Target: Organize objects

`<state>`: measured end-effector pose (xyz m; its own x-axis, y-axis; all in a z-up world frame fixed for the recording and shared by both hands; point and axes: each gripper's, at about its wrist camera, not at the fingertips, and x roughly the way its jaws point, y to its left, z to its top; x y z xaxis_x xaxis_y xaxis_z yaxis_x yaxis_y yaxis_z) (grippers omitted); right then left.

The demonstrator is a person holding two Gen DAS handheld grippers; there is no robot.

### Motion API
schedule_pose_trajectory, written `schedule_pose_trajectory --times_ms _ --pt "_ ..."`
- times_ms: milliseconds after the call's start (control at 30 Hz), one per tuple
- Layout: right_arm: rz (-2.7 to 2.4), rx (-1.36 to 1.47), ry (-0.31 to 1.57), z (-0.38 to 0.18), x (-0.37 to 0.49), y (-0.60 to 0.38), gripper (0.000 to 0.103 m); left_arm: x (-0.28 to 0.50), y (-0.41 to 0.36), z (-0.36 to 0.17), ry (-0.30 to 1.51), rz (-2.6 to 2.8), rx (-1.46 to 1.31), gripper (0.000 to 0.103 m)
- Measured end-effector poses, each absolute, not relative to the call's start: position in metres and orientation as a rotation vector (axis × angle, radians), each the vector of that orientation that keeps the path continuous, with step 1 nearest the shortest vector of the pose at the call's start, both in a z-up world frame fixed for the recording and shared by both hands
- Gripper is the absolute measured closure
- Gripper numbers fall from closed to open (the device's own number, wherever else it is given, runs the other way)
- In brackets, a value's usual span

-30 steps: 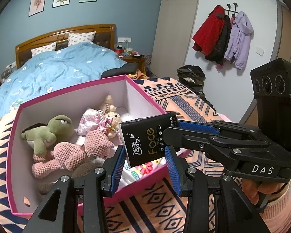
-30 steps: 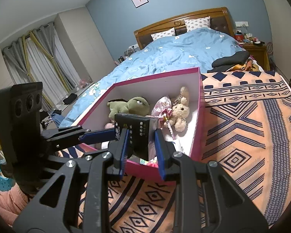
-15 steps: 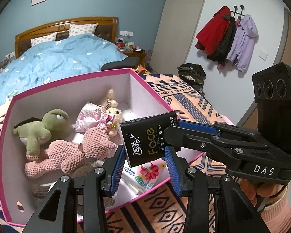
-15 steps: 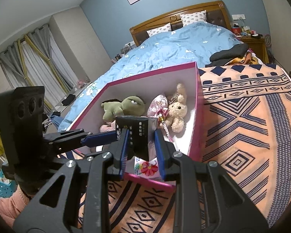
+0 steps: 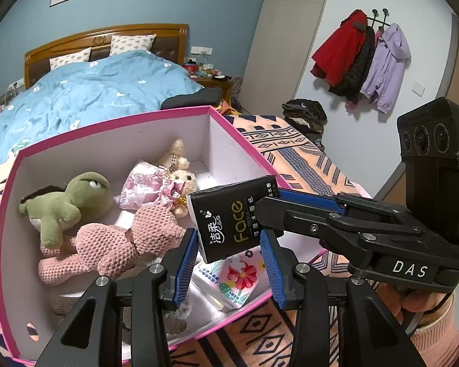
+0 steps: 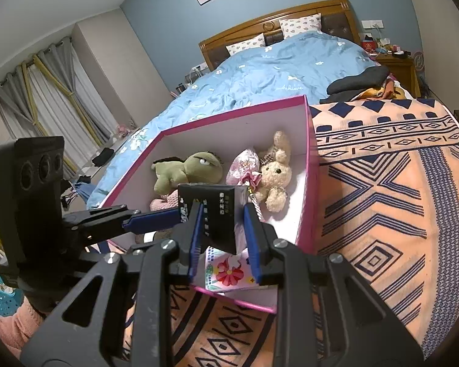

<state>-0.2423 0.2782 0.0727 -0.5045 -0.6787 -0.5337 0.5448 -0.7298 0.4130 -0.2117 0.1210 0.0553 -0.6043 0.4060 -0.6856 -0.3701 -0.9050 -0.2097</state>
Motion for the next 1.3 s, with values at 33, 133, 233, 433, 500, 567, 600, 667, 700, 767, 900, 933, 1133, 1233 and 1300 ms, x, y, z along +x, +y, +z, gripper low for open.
schedule_pose_trajectory --times_ms 33,133,233,433,500,567,600,667,700,767,900,933,1133,1233,1300 --pt "-2.228 0.903 -0.247 0.073 -0.243 0.278 0.073 -0.212 0.121 0.055 -0.065 2.48 -1.078 0.061" --pt "-2.233 0.91 -0.24 0.071 -0.245 0.277 0.073 -0.215 0.12 0.053 -0.066 2.477 -1.085 0.061" --pt "-2.238 0.915 -0.233 0.07 -0.247 0.275 0.073 -0.216 0.119 0.052 -0.067 2.476 -1.089 0.061" --pt "-2.255 0.926 -0.212 0.069 -0.25 0.271 0.073 -0.22 0.118 0.049 -0.077 2.474 -1.102 0.061" --pt "-2.261 0.929 -0.201 0.068 -0.25 0.269 0.073 -0.219 0.117 0.048 -0.067 2.485 -1.097 0.061" --pt "-2.271 0.927 -0.187 0.067 -0.249 0.266 0.073 -0.219 0.115 0.047 -0.057 2.497 -1.099 0.059" --pt "-2.275 0.927 -0.182 0.067 -0.249 0.266 0.073 -0.218 0.115 0.047 -0.054 2.504 -1.097 0.058" --pt "-2.281 0.922 -0.176 0.067 -0.246 0.266 0.071 -0.216 0.112 0.047 -0.048 2.527 -1.09 0.053" --pt "-2.286 0.919 -0.174 0.067 -0.245 0.266 0.069 -0.214 0.11 0.047 -0.045 2.545 -1.082 0.046" --pt "-2.297 0.907 -0.17 0.068 -0.241 0.268 0.063 -0.208 0.104 0.048 -0.052 2.579 -1.058 0.038" --pt "-2.295 0.883 -0.151 0.07 -0.228 0.271 0.061 -0.19 0.094 0.055 -0.063 2.632 -0.998 0.019" --pt "-2.292 0.876 -0.146 0.07 -0.223 0.271 0.059 -0.183 0.091 0.057 -0.069 2.652 -0.968 0.016" --pt "-2.294 0.781 -0.07 0.074 -0.179 0.268 0.036 -0.142 0.073 0.07 -0.108 2.707 -0.878 0.007" --pt "-2.314 0.724 -0.036 0.073 -0.155 0.266 0.022 -0.12 0.065 0.067 -0.109 2.771 -0.851 0.0" --pt "-2.334 0.695 -0.01 0.07 -0.139 0.264 0.01 -0.107 0.06 0.062 -0.109 2.796 -0.865 0.0"
